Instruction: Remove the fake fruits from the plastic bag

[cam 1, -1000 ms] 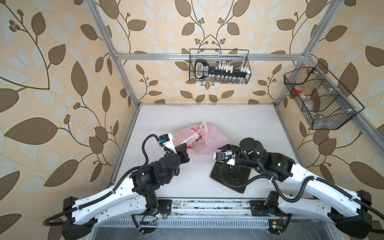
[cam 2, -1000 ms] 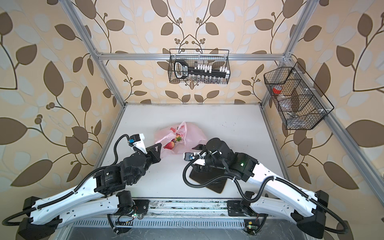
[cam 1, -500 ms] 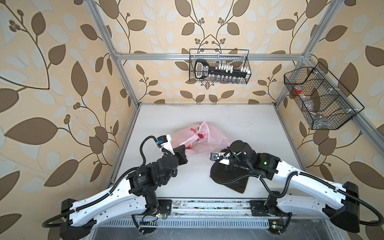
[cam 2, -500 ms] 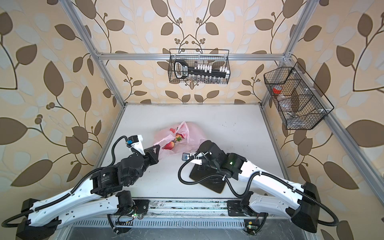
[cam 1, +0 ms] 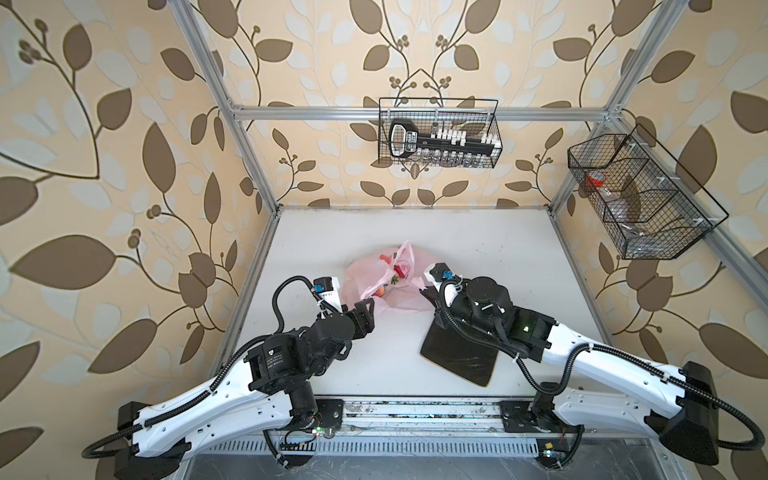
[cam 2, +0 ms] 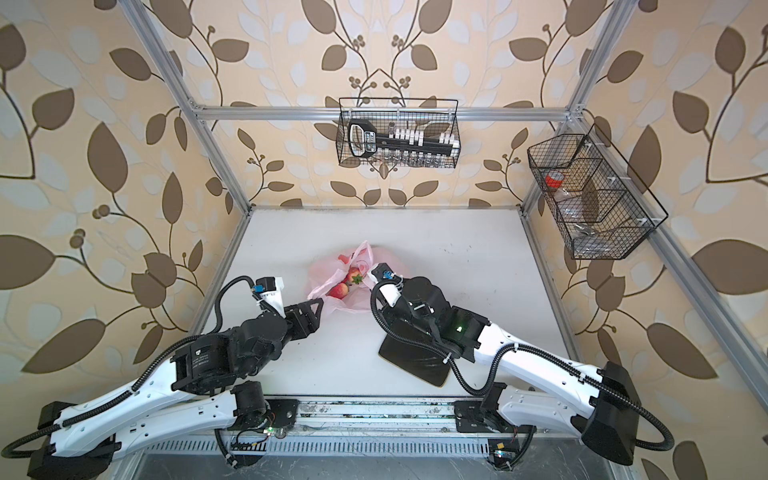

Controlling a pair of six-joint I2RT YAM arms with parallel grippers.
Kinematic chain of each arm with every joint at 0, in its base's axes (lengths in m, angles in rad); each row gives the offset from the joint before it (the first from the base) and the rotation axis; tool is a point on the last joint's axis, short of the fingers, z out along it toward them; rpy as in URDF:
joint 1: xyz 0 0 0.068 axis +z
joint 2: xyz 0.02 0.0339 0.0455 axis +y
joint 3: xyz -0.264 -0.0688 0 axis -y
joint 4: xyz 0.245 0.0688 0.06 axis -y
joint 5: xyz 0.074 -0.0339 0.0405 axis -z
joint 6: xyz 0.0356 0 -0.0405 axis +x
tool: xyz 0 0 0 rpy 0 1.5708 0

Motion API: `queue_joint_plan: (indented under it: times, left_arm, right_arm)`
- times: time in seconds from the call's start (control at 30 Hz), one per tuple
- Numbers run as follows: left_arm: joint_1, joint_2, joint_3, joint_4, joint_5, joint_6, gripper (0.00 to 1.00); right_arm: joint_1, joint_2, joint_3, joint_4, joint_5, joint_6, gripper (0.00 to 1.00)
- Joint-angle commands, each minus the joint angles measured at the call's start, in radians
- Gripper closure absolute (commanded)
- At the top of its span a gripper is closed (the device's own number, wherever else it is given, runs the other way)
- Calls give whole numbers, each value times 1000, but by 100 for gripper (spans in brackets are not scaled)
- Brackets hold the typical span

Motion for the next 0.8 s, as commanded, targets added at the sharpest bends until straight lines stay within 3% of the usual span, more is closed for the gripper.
queue_joint_plan:
  times: [0.0,0.03,0.3,0.47,0.53,0.6,0.7,0.77]
  left_arm:
    - [4,47,130,-157,14,102,5]
    - [4,69,164,-194,20,117,1]
    - [4,294,415,-434,90,274,1]
    - [4,389,510,-491,22,311,6]
    - [4,398,507,-467,-35,289,18]
    - [4,380,469,-397,-94,249,44]
    - [5,317,372,-261,-163,171,79]
    - [5,261,294,-167,-193,111,94]
  right_arm:
    - [7,31,39,27,-20,238,100]
    - [6,35,47,23,-29,254,100]
    - [7,55,81,29,-64,308,100]
    - [6,44,85,49,-61,327,100]
    - [0,37,83,51,-19,349,100]
    - [-40,28,75,51,10,390,100]
    - [-195,16,43,50,-68,526,100]
    - [-320,13,12,54,-156,614,100]
